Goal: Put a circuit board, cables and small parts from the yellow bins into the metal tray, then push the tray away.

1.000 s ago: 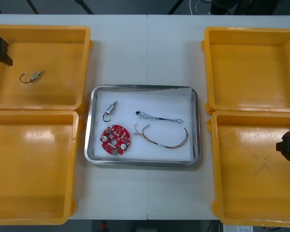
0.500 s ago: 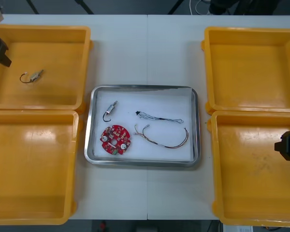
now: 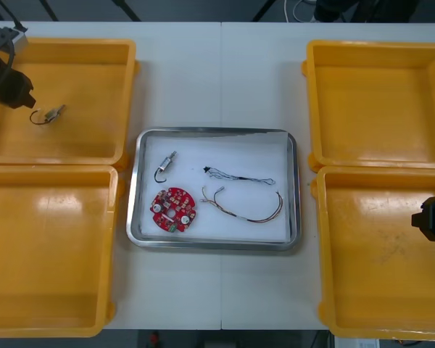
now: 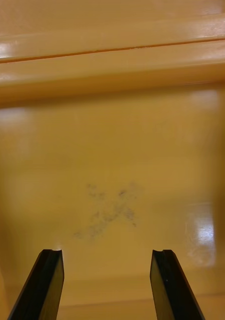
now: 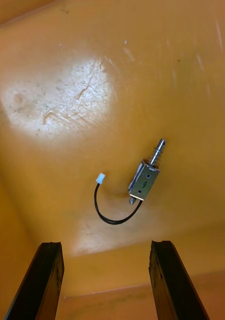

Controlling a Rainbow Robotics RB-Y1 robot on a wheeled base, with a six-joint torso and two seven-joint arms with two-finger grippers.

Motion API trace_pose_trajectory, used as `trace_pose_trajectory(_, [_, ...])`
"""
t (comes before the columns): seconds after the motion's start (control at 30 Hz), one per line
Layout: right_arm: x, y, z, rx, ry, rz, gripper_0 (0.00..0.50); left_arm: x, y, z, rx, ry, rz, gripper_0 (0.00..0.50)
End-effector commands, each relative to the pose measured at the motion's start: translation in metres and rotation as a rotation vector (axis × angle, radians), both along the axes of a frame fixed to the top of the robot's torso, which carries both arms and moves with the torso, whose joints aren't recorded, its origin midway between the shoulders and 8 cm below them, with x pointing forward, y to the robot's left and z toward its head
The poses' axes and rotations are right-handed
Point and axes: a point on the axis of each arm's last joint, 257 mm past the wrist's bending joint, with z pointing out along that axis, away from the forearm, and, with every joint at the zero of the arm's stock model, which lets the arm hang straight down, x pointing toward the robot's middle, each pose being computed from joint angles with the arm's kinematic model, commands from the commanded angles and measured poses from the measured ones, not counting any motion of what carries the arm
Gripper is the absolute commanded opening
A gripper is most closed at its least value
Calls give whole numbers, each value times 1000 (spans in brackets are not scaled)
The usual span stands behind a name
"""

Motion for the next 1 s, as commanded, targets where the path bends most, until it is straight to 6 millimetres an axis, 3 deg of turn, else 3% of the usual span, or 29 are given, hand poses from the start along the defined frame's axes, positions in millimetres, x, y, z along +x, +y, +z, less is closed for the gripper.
trace_pose_trajectory(0.03, [-6, 1, -4, 12, 11, -20, 500, 12, -16, -12, 48, -11, -148, 500])
trace_pose_trajectory(0.37, [-6, -4, -3, -1, 9, -39, 500, 25, -29, -39, 110, -38, -205, 500])
trace_pose_trajectory(1.0, [-6, -1, -5, 7, 14, -49, 500, 35, -36, -63, 103, -59, -201, 500])
